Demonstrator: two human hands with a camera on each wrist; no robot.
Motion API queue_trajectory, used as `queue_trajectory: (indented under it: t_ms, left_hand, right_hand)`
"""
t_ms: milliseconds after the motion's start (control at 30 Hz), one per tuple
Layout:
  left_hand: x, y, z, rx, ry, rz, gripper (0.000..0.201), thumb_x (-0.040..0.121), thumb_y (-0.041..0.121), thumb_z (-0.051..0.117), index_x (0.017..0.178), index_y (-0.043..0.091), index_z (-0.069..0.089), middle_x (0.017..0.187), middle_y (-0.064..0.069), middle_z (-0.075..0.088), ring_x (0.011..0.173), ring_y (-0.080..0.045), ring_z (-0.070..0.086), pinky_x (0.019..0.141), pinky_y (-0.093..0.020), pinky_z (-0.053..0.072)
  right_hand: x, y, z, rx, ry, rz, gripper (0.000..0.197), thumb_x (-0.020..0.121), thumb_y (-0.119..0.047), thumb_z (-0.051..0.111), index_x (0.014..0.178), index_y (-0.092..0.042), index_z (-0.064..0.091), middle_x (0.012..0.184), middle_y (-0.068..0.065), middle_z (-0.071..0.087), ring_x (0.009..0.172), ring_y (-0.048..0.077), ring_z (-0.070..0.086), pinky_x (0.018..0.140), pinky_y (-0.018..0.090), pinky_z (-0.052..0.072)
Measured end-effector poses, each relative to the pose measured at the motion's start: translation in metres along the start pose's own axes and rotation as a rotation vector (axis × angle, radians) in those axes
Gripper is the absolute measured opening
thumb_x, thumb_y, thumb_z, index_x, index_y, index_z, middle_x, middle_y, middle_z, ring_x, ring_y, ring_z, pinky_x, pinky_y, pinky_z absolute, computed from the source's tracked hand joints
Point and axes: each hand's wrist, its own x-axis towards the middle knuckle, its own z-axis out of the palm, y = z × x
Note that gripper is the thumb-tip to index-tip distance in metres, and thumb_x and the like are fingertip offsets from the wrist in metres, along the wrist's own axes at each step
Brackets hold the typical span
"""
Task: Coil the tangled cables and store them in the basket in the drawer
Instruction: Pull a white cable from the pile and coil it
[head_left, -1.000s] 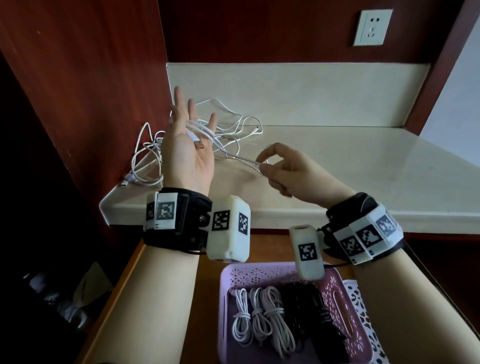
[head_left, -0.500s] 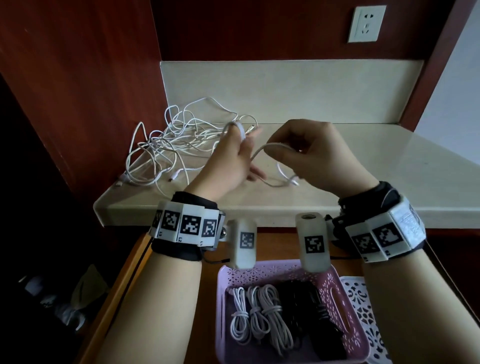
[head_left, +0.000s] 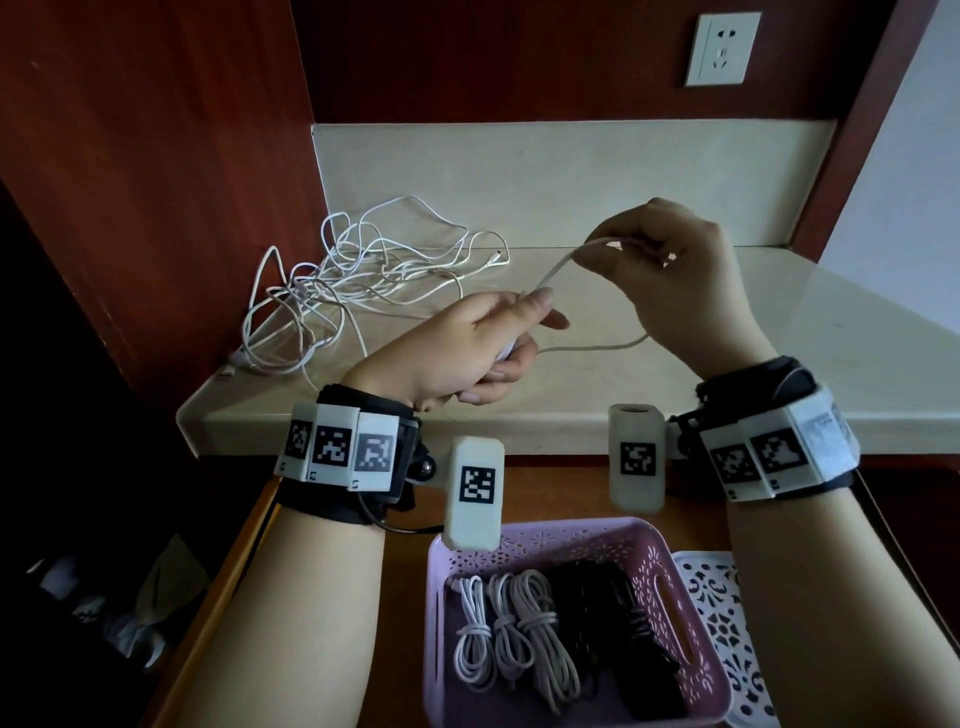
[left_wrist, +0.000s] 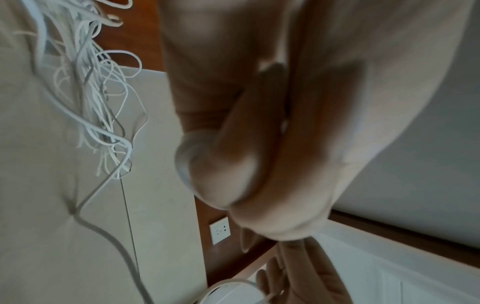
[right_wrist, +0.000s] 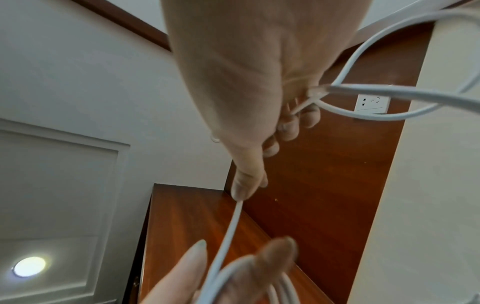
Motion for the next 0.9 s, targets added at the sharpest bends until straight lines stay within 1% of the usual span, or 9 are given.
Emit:
queue_trajectory:
  t_ms: [100, 233, 300, 400, 467, 533, 633, 767, 900]
  left_hand:
    - [0.0, -0.002, -0.003, -0.086, -0.039, 0.05, 0.04, 0.105, 0.024, 0.025, 0.114, -0.004, 0.052, 0.046, 0.004, 0.028, 0.03, -0.01, 0.023, 0.033, -0.013, 0.019]
    - [-0.001, -0.005, -0.009, -0.147, -0.044, 0.07, 0.038, 0.105, 0.026, 0.025, 0.09, 0.002, 0.051, 0.043, 0.004, 0.028, 0.028, -0.009, 0.018, 0.034, -0.012, 0.011]
    - [-0.002, -0.006, -0.013, -0.204, -0.05, 0.1, 0.037, 0.104, 0.029, 0.027, 0.084, 0.006, 0.048, 0.044, 0.003, 0.026, 0.028, -0.008, 0.016, 0.035, -0.011, 0.007]
    - [-0.003, -0.006, -0.017, -0.355, -0.051, 0.15, 0.036, 0.1, 0.033, 0.03, 0.079, 0.01, 0.046, 0.04, 0.005, 0.027, 0.026, -0.007, 0.016, 0.036, -0.011, 0.002]
    - [-0.001, -0.005, -0.018, -0.459, -0.007, 0.158, 0.036, 0.1, 0.031, 0.027, 0.076, 0.01, 0.044, 0.037, 0.007, 0.027, 0.025, -0.004, 0.015, 0.035, -0.011, 0.003]
    - [-0.001, -0.004, -0.018, -0.506, 0.02, 0.18, 0.038, 0.102, 0.028, 0.023, 0.075, 0.01, 0.043, 0.036, 0.008, 0.027, 0.025, -0.002, 0.015, 0.034, -0.011, 0.006]
    - [-0.003, -0.001, -0.019, -0.533, -0.002, 0.199, 0.035, 0.1, 0.029, 0.025, 0.076, 0.009, 0.041, 0.036, 0.008, 0.028, 0.024, -0.001, 0.015, 0.033, -0.01, 0.007]
    - [-0.007, 0.004, -0.014, -0.305, -0.071, 0.131, 0.034, 0.101, 0.03, 0.029, 0.08, 0.007, 0.045, 0.04, 0.004, 0.027, 0.026, -0.006, 0.016, 0.032, -0.008, 0.011]
    - [-0.004, 0.006, -0.004, 0.08, -0.076, -0.009, 0.038, 0.105, 0.026, 0.025, 0.083, 0.003, 0.045, 0.041, 0.003, 0.032, 0.027, -0.008, 0.02, 0.031, -0.015, 0.017]
  right_hand:
    - [0.001, 0.003, 0.006, -0.012, 0.093, 0.037, 0.017, 0.077, -0.03, 0.075, 0.076, -0.014, 0.069, 0.066, 0.004, 0.057, 0.059, 0.009, 0.045, 0.058, 0.025, 0.036]
    - [-0.003, 0.007, 0.02, -0.045, 0.091, 0.054, 0.031, 0.082, -0.039, 0.069, 0.071, -0.011, 0.066, 0.054, 0.014, 0.047, 0.051, 0.014, 0.035, 0.052, 0.028, 0.03]
    - [-0.005, 0.01, 0.025, -0.148, 0.034, 0.049, 0.034, 0.088, -0.042, 0.06, 0.075, -0.012, 0.065, 0.051, 0.004, 0.044, 0.053, 0.019, 0.038, 0.054, 0.031, 0.034]
    - [-0.007, 0.016, 0.032, -0.291, -0.11, -0.083, 0.022, 0.095, -0.026, 0.047, 0.085, -0.016, 0.063, 0.056, -0.006, 0.056, 0.06, 0.023, 0.052, 0.073, 0.037, 0.042]
    - [-0.01, 0.019, 0.036, -0.428, -0.165, -0.177, 0.028, 0.092, -0.019, 0.041, 0.105, -0.016, 0.065, 0.072, -0.004, 0.068, 0.079, 0.025, 0.059, 0.087, 0.035, 0.029]
    - [-0.009, 0.022, 0.038, -0.584, -0.155, -0.244, 0.031, 0.089, -0.016, 0.041, 0.11, -0.013, 0.063, 0.08, 0.0, 0.069, 0.088, 0.029, 0.056, 0.083, 0.034, 0.022]
    - [-0.005, 0.021, 0.033, -0.666, -0.018, -0.255, 0.025, 0.088, -0.018, 0.047, 0.091, -0.007, 0.069, 0.07, 0.008, 0.068, 0.079, 0.032, 0.053, 0.07, 0.035, 0.023]
    - [0.0, 0.01, 0.013, -0.56, 0.223, -0.149, 0.025, 0.09, -0.017, 0.056, 0.084, 0.002, 0.071, 0.065, 0.017, 0.064, 0.074, 0.033, 0.049, 0.057, 0.034, 0.035]
    - [0.002, 0.008, 0.001, -0.568, 0.115, 0.125, 0.022, 0.087, -0.015, 0.062, 0.087, 0.006, 0.068, 0.085, 0.027, 0.066, 0.083, 0.043, 0.059, 0.068, 0.042, 0.05]
